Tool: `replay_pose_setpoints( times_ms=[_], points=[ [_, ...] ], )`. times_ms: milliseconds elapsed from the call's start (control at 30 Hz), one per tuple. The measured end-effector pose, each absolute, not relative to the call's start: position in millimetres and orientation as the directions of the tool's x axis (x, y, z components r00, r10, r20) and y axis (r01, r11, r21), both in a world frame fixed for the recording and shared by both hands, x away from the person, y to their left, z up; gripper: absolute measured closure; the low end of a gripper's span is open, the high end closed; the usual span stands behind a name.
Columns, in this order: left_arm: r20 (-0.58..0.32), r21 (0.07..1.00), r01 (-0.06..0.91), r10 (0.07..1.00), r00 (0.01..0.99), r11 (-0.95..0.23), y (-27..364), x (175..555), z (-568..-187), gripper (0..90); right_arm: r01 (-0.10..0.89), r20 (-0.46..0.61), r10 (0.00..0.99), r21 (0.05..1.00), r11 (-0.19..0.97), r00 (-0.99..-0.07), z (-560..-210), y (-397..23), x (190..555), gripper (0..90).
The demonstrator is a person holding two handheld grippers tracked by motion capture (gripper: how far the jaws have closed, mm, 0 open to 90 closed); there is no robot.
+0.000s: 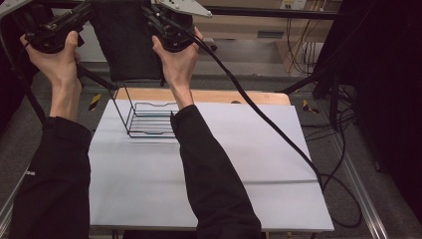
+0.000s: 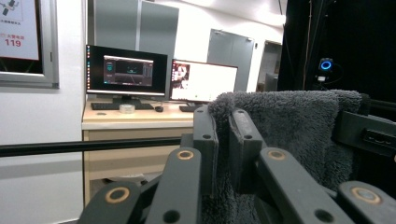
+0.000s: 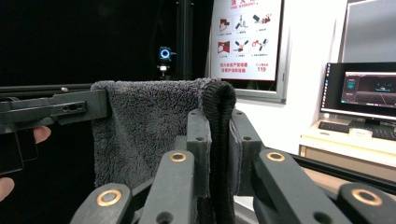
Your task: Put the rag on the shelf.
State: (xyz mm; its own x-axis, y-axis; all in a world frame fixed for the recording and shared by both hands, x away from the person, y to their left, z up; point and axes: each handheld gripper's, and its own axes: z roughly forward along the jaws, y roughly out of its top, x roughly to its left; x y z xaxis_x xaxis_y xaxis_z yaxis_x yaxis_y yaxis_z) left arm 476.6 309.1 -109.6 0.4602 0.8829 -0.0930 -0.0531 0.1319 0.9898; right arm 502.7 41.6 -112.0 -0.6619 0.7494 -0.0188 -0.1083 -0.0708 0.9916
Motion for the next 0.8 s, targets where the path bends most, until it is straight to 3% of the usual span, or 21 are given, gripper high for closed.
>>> replay_pose_setpoints(
  times_ms=[800],
  points=[
    [-0.061,0.997,-0.012,0.885,0.461,0.075,313,498,-140,82.6,-0.063,-0.046,0.761,0.998,0.006,-0.647,-141,45,523,81.6]
  ],
)
